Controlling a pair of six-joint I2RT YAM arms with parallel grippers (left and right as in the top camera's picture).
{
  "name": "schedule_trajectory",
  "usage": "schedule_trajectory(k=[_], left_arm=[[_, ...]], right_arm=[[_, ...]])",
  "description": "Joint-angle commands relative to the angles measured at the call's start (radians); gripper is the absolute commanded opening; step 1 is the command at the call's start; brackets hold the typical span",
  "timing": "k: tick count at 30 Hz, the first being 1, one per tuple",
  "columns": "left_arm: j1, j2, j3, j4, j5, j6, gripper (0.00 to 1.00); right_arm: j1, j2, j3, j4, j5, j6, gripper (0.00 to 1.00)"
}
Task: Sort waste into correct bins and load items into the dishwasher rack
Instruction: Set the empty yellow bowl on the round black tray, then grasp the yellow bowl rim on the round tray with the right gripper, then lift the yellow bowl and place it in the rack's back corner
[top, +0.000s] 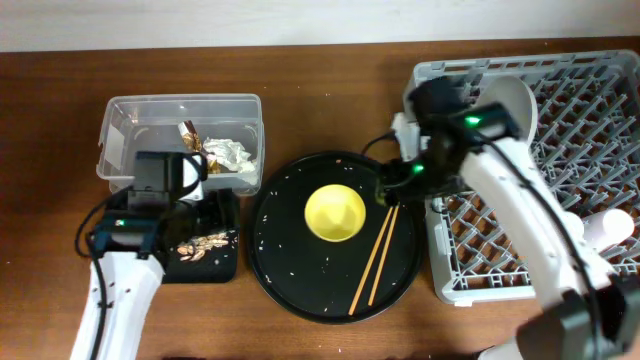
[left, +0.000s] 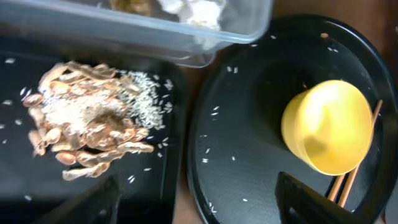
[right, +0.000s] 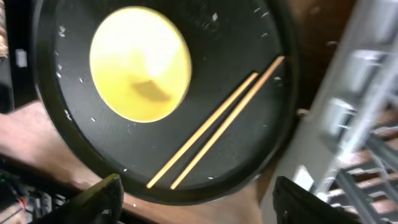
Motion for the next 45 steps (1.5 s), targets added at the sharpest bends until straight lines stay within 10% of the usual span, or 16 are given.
schedule_trajectory(k=[1, 20, 25, 34, 45], left_arm=[[0.051, -0.006, 0.006, -0.016, 0.004, -0.006, 0.84], [0.051, -0.006, 0.006, -0.017, 0.004, -0.006, 0.86], [0.051, -0.006, 0.006, -0.017, 0.004, -0.006, 0.86], [0.051, -0.006, 0.006, -0.016, 0.003, -0.006, 0.86], [0.051, -0.006, 0.006, -0.004, 0.003, -0.006, 0.86]], right_arm=[[0.045, 0.125, -0.006, 0.011, -0.012, 0.081, 0.72], [0.080, 0.413, -0.008, 0.145, -0.023, 0.104, 0.32], [0.121, 0.413, -0.037, 0.186, -0.022, 0.121, 0.04], [-0.015, 0.076, -0.017, 0.122, 0.171, 0.085, 0.04], [-0.509, -0.175, -0.017, 0.610, 0.878, 0.021, 0.04]])
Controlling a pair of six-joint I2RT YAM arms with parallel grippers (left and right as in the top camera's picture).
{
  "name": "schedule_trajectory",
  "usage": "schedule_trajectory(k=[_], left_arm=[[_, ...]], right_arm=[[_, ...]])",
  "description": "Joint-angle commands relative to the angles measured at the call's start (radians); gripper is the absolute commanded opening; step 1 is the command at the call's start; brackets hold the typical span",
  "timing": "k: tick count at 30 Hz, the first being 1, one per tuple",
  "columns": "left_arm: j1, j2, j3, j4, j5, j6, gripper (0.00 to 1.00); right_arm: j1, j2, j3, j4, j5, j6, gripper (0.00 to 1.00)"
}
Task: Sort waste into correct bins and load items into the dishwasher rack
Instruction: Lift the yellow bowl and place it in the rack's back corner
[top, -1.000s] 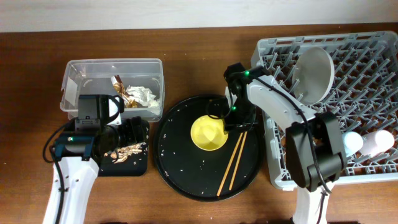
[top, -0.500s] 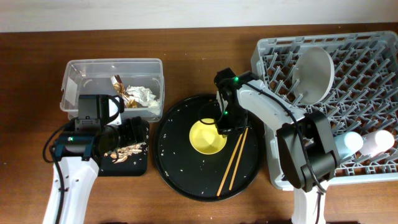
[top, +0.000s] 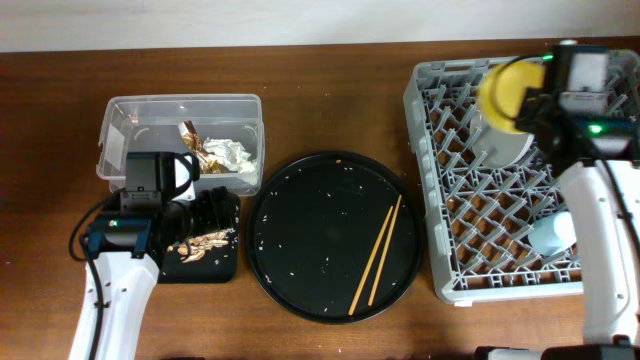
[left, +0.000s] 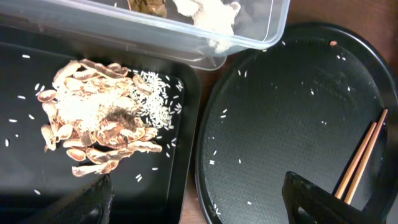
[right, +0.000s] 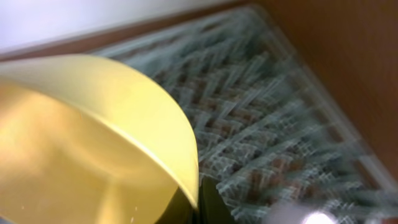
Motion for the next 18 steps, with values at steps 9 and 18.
schedule_trajectory(k=[9, 18], left_arm=[[0.003, -0.006, 0.006, 0.007, 0.003, -0.002, 0.86], [0.003, -0.006, 0.006, 0.012, 0.003, -0.008, 0.86]], right_arm=[[-0.291, 0.253, 0.004, 0.509, 0.575, -0.272, 0.04], [-0.268, 0.477, 0.003, 0.498, 0.598, -0.269, 0.04]])
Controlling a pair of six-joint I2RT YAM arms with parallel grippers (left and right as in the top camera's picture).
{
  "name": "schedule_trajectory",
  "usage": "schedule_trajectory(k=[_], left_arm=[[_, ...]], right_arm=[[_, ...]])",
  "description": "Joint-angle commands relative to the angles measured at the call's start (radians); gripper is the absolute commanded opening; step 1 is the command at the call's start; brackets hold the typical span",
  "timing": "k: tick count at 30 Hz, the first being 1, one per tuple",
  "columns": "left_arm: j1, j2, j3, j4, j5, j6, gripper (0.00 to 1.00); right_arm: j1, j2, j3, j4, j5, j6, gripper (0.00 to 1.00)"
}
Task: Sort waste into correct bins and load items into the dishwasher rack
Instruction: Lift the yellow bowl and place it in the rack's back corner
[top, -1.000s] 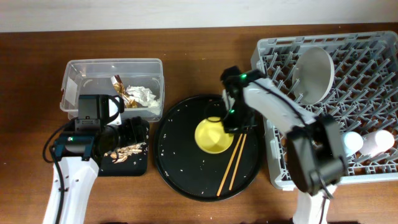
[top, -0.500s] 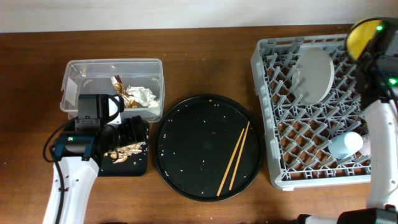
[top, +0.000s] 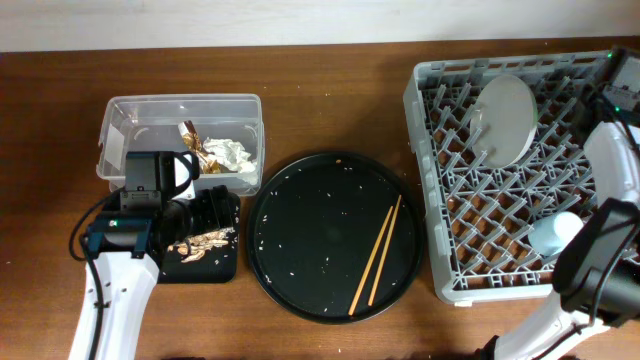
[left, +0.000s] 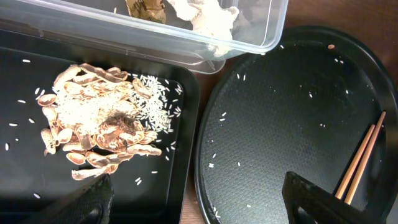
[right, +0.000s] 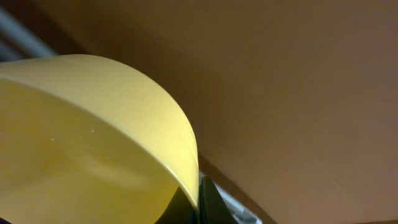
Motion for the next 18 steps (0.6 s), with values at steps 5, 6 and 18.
schedule_trajectory(k=[5, 6, 18], left_arm=[[0.003, -0.006, 0.006, 0.003, 0.003, -0.011, 0.86], [0.003, -0.006, 0.006, 0.003, 0.003, -0.011, 0.86], [0.003, -0.006, 0.006, 0.003, 0.003, -0.010, 0.86]], right_arm=[[0.061, 0.037, 0.006, -0.201, -0.176, 0.239, 0.04], [0.069, 0.037, 0.006, -0.219, -0.195, 0.261, 0.04], [0.121, 0.015, 0.006, -0.418, -0.365, 0.381, 0.24]])
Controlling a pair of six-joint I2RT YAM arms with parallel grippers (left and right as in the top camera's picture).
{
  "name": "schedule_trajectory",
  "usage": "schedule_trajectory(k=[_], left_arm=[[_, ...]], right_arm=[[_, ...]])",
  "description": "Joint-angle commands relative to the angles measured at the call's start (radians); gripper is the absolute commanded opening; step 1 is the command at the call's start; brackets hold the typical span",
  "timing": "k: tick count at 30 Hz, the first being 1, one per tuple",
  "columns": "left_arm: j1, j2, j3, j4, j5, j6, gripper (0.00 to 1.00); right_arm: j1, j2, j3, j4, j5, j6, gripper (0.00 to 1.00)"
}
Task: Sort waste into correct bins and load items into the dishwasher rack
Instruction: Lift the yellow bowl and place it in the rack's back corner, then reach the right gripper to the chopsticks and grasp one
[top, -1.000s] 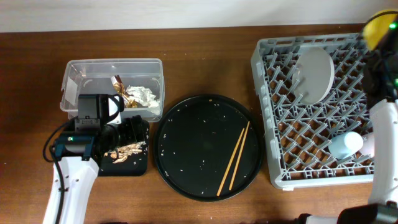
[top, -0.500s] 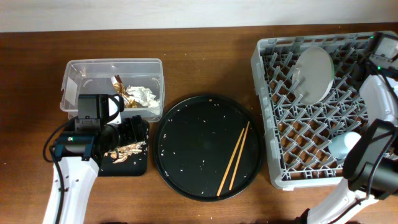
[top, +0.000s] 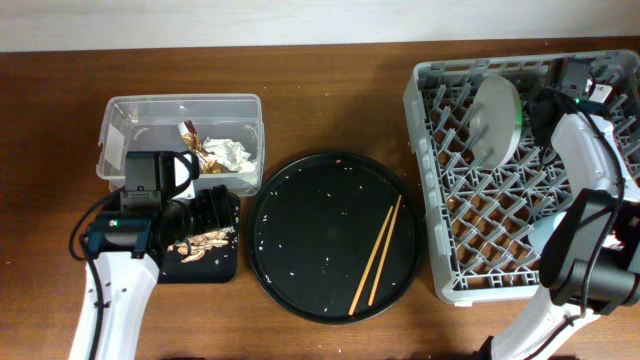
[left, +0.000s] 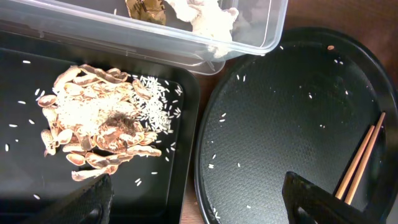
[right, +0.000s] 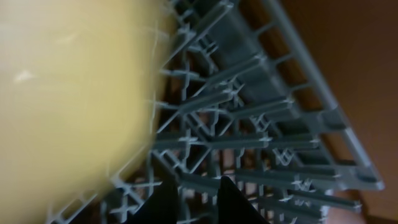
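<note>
The yellow bowl (right: 62, 93) fills the left of the right wrist view, standing on edge among the tines of the grey dishwasher rack (top: 470, 255). In the overhead view only a thin yellow-green rim (top: 518, 115) shows beside a white plate (top: 495, 118). My right gripper (right: 199, 199) is open by a narrow gap just right of the bowl, with only rack bars between its fingers. Two chopsticks (top: 377, 252) lie on the round black tray (top: 300, 230). My left gripper (left: 196, 202) hangs open over the gap between that tray and the black rectangular tray (left: 186, 124).
Peanut shells and rice (left: 99, 130) lie piled on the rectangular tray. A clear plastic bin (top: 120, 125) behind it holds crumpled wrappers (top: 225, 155). A white cup (top: 548, 232) lies at the rack's right side. Loose rice grains dot the round tray.
My right gripper held the yellow bowl up at the rack's far right corner; now the bowl stands in the rack by the white plate and the fingers are off it. The left arm is unchanged.
The yellow bowl sat on the round tray beside the chopsticks, with my right gripper open over it. Then the gripper was shut on the bowl's rim above the rack's back, then at the far corner. Now the bowl stands in the rack, let go.
</note>
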Motion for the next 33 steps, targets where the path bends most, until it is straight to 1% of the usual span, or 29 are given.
schedule_trajectory(k=[1, 4, 5, 6, 8, 9, 10, 12, 13, 15, 16, 18, 20, 21, 22, 24, 26, 28, 31, 33], left_arm=[[0.003, -0.006, 0.006, 0.000, 0.003, -0.010, 0.86], [0.003, -0.006, 0.006, 0.000, 0.003, -0.010, 0.86], [0.003, -0.006, 0.006, 0.000, 0.003, -0.010, 0.86], [0.003, -0.006, 0.006, 0.000, 0.003, -0.010, 0.86], [0.003, -0.006, 0.006, 0.000, 0.003, -0.010, 0.86], [0.003, -0.006, 0.006, 0.000, 0.003, -0.010, 0.87], [0.003, -0.006, 0.006, 0.000, 0.003, -0.010, 0.86], [0.003, -0.006, 0.006, 0.000, 0.003, -0.010, 0.86], [0.003, -0.006, 0.006, 0.000, 0.003, -0.010, 0.86], [0.003, -0.006, 0.006, 0.000, 0.003, -0.010, 0.86], [0.003, -0.006, 0.006, 0.000, 0.003, -0.010, 0.86], [0.003, -0.006, 0.006, -0.001, 0.003, -0.010, 0.86], [0.003, -0.006, 0.006, -0.001, 0.003, -0.010, 0.87], [0.003, -0.006, 0.006, -0.002, 0.003, -0.010, 0.87], [0.003, -0.006, 0.006, -0.002, 0.003, -0.010, 0.87], [0.003, -0.006, 0.006, -0.001, 0.003, -0.009, 0.87], [0.003, -0.006, 0.006, -0.001, 0.003, -0.009, 0.87], [0.003, -0.006, 0.006, -0.001, 0.003, -0.009, 0.87], [0.003, -0.006, 0.006, -0.001, 0.003, -0.009, 0.87], [0.003, -0.006, 0.006, -0.001, 0.003, -0.009, 0.87]], right_arm=[[-0.002, -0.022, -0.003, -0.031, -0.053, 0.070, 0.24], [-0.002, -0.058, -0.003, -0.038, -0.058, 0.070, 0.24], [-0.002, -0.073, -0.003, -0.037, -0.066, 0.070, 0.25], [-0.002, -0.091, -0.003, -0.039, -0.072, 0.070, 0.30], [-0.002, -0.140, -0.003, -0.045, -0.124, 0.069, 0.33], [-0.002, -0.175, -0.001, -0.060, -0.159, 0.066, 0.37], [-0.002, -0.216, -0.001, -0.089, -0.189, 0.066, 0.45], [-0.002, -0.271, -0.001, -0.139, -0.244, 0.066, 0.54], [-0.002, -0.312, -0.001, -0.192, -0.290, 0.066, 0.60], [-0.002, -0.359, -0.001, -0.276, -0.363, 0.067, 0.64], [-0.002, -0.386, -0.001, -0.334, -0.435, 0.066, 0.66], [-0.002, -0.422, -0.001, -0.443, -0.615, 0.066, 0.73], [0.005, -0.429, -0.002, -0.557, -0.804, 0.043, 0.73], [0.024, -0.428, -0.002, -0.619, -0.875, -0.006, 0.73], [0.045, -0.427, -0.002, -0.654, -0.895, -0.024, 0.73], [0.096, -0.427, -0.002, -0.702, -0.903, -0.041, 0.73], [0.187, -0.427, -0.002, -0.757, -0.904, -0.040, 0.72], [0.291, -0.427, -0.005, -0.786, -0.904, -0.028, 0.69], [0.424, -0.427, -0.041, -0.777, -0.904, 0.060, 0.68], [0.526, -0.427, -0.104, -0.750, -0.900, 0.138, 0.68]])
